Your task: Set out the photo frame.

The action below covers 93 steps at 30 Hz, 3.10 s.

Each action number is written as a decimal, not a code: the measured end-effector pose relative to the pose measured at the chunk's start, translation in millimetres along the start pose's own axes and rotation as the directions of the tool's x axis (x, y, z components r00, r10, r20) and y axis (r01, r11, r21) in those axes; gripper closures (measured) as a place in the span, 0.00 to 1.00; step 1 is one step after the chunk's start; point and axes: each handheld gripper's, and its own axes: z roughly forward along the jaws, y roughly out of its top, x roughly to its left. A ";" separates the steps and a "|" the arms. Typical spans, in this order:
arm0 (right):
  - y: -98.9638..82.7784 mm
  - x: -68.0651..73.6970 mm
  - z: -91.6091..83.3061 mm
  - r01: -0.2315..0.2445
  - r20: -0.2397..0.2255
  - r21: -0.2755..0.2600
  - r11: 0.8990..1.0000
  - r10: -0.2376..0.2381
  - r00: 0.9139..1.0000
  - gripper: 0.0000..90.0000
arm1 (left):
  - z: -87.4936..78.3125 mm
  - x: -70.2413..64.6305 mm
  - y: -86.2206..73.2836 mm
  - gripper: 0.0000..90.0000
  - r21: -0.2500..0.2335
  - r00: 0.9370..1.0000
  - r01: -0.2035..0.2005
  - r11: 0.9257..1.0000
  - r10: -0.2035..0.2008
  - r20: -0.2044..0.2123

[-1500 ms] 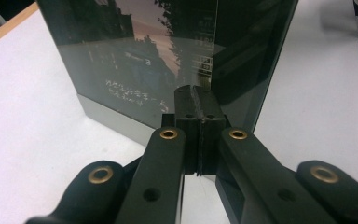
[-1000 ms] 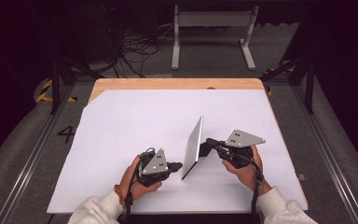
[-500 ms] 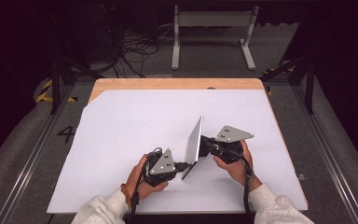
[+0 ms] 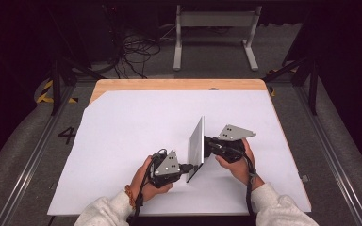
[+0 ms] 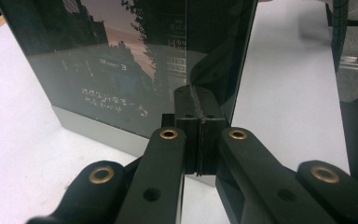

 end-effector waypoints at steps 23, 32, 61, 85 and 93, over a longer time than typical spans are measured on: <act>-0.3 -4.5 0.6 -0.019 -0.021 0.001 1.000 0.019 1.000 1.00 | 11.2 -0.5 3.5 0.99 -0.002 1.000 -0.003 1.000 0.003 0.008; -5.0 -7.1 -12.4 -0.030 0.043 0.018 0.999 0.029 0.999 0.92 | 0.1 0.2 -0.5 0.99 0.000 1.000 -0.012 1.000 0.012 -0.002; -47.4 49.9 -45.9 0.035 -0.062 0.130 0.991 -0.027 0.998 0.81 | -50.6 13.0 -63.2 0.91 0.095 0.991 0.090 0.991 -0.079 -0.111; -35.0 75.8 -23.4 -0.029 -0.066 0.099 0.995 0.036 0.997 0.52 | -42.5 25.4 -62.5 0.83 0.096 0.988 0.107 0.990 -0.095 -0.123; -34.3 68.5 -21.9 -0.066 -0.041 0.092 0.994 0.070 0.997 0.60 | -42.6 27.2 -60.0 0.81 0.081 0.988 0.106 0.991 -0.096 -0.117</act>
